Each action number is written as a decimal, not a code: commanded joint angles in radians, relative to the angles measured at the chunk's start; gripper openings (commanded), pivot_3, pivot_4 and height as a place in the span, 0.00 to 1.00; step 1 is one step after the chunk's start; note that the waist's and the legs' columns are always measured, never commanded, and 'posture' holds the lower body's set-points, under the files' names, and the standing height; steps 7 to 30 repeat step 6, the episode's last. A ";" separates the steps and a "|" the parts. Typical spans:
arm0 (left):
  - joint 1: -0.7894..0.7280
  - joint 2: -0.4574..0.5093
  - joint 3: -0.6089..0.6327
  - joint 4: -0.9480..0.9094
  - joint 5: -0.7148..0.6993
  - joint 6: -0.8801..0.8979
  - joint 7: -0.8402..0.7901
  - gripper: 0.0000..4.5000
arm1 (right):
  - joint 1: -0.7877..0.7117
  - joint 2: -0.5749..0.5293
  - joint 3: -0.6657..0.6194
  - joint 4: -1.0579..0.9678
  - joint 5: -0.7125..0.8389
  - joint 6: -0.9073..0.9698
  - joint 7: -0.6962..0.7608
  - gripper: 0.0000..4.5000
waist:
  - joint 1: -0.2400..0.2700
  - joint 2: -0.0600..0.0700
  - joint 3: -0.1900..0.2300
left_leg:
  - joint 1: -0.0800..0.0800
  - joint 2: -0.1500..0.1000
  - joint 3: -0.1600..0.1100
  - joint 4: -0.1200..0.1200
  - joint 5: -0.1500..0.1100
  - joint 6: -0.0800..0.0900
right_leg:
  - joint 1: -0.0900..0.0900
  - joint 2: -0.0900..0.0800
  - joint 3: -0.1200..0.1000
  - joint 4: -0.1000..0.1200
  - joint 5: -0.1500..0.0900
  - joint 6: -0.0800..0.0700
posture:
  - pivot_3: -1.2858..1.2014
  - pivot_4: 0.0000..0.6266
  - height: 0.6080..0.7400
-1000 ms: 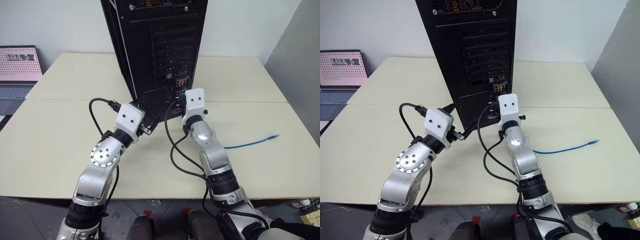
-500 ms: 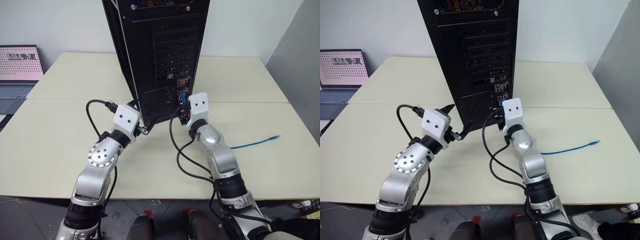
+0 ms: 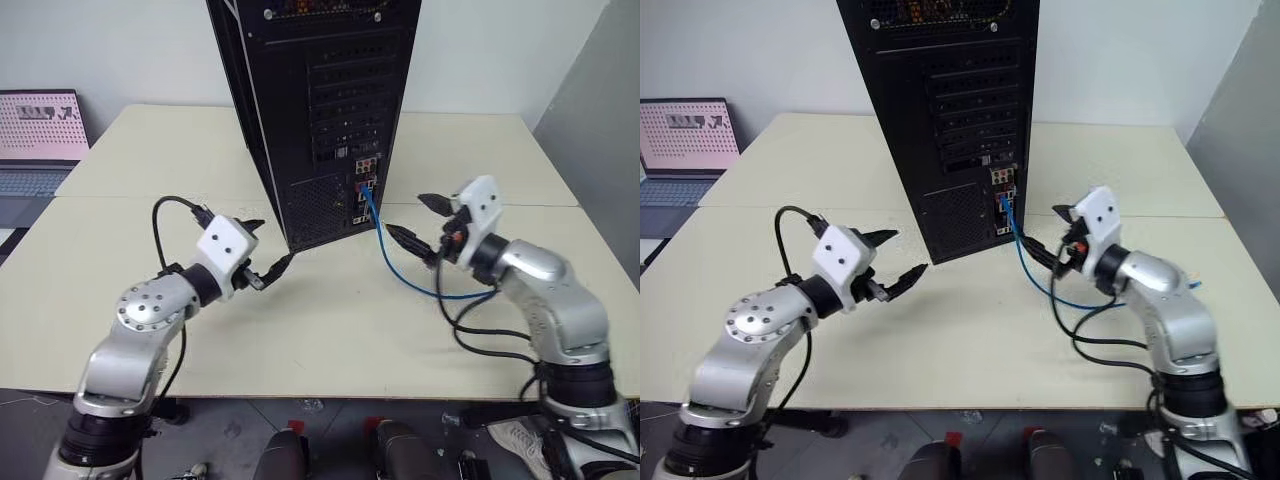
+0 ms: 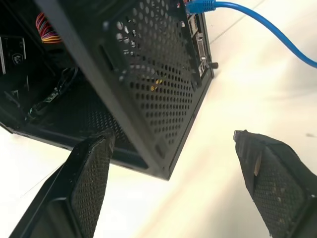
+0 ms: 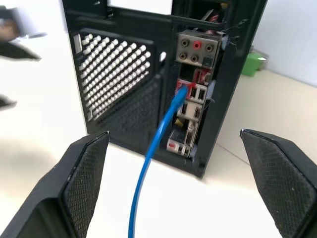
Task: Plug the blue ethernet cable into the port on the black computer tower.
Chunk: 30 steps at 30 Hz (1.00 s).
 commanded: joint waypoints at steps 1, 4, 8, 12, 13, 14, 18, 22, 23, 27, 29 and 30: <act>-0.015 0.042 0.075 0.009 -0.060 -0.003 -0.057 0.90 | -0.008 -0.060 -0.054 0.002 0.079 -0.022 0.099 0.99 | 0.000 0.000 0.000 | 0.000 0.000 0.000 0.000 0.000 0.000 | 0.000 0.000 0.000 0.000 0.000 0.000 | 0.52 0.24 1.00; -0.013 0.064 0.108 0.017 -0.106 0.012 -0.096 0.90 | -0.017 -0.090 -0.062 0.020 0.107 -0.021 0.136 0.99 | 0.000 0.000 0.000 | 0.000 0.000 0.000 0.000 0.000 0.000 | 0.000 0.001 0.000 0.000 0.000 0.000 | 0.52 0.24 1.00; -0.004 0.069 0.123 0.013 -0.137 0.024 -0.116 0.90 | -0.021 -0.099 -0.057 0.029 0.112 -0.025 0.148 0.99 | 0.000 0.000 0.000 | 0.000 0.000 0.000 0.000 0.000 0.000 | 0.000 0.001 0.000 0.000 0.000 0.000 | 0.52 0.24 1.00; -0.004 0.069 0.123 0.013 -0.137 0.024 -0.116 0.90 | -0.021 -0.099 -0.057 0.029 0.112 -0.025 0.148 0.99 | 0.000 0.000 0.000 | 0.000 0.000 0.000 0.000 0.000 0.000 | 0.000 0.001 0.000 0.000 0.000 0.000 | 0.52 0.24 1.00; -0.004 0.069 0.123 0.013 -0.137 0.024 -0.116 0.90 | -0.021 -0.099 -0.057 0.029 0.112 -0.025 0.148 0.99 | 0.000 0.000 0.000 | 0.000 0.000 0.000 0.000 0.000 0.000 | 0.000 0.001 0.000 0.000 0.000 0.000 | 0.52 0.24 1.00; -0.004 0.069 0.123 0.013 -0.137 0.024 -0.116 0.90 | -0.021 -0.099 -0.057 0.029 0.112 -0.025 0.148 0.99 | 0.000 0.000 0.000 | 0.000 0.000 0.000 0.000 0.000 0.000 | 0.000 0.001 0.000 0.000 0.000 0.000 | 0.52 0.24 1.00; -0.004 0.069 0.123 0.013 -0.137 0.024 -0.116 0.90 | -0.021 -0.099 -0.057 0.029 0.112 -0.025 0.148 0.99 | 0.000 0.000 0.000 | 0.000 0.000 0.000 0.000 0.000 0.000 | 0.000 0.001 0.000 0.000 0.000 0.000 | 0.52 0.24 1.00; -0.004 0.069 0.123 0.013 -0.137 0.024 -0.116 0.90 | -0.021 -0.099 -0.057 0.029 0.112 -0.025 0.148 0.99 | 0.000 0.000 0.000 | 0.000 0.000 0.000 0.000 0.000 0.000 | 0.000 0.001 0.000 0.000 0.000 0.000 | 0.52 0.24 1.00; -0.004 0.069 0.123 0.013 -0.137 0.024 -0.116 0.90 | -0.021 -0.099 -0.057 0.029 0.112 -0.025 0.148 0.99 | 0.000 0.000 0.000 | 0.000 0.000 0.000 0.000 0.000 0.000 | 0.000 0.001 0.000 0.000 0.000 0.000 | 0.52 0.24 1.00; -0.004 0.069 0.123 0.013 -0.137 0.024 -0.116 0.90 | -0.021 -0.099 -0.057 0.029 0.112 -0.025 0.148 0.99 | 0.000 0.000 0.000 | 0.000 0.000 0.000 0.000 0.000 0.000 | 0.000 0.001 0.000 0.000 0.000 0.000 | 0.52 0.24 1.00; -0.004 0.069 0.123 0.013 -0.137 0.024 -0.116 0.90 | -0.021 -0.099 -0.057 0.029 0.112 -0.025 0.148 0.99 | 0.000 0.000 0.000 | 0.000 0.000 0.000 0.000 0.000 0.000 | 0.000 0.001 0.000 0.000 0.000 0.000 | 0.52 0.24 1.00; -0.004 0.069 0.123 0.013 -0.137 0.024 -0.116 0.90 | -0.021 -0.099 -0.057 0.029 0.112 -0.025 0.148 0.99 | 0.000 0.000 0.000 | 0.000 0.000 0.000 0.000 0.000 0.000 | 0.000 0.001 0.000 0.000 0.000 0.000 | 0.52 0.24 1.00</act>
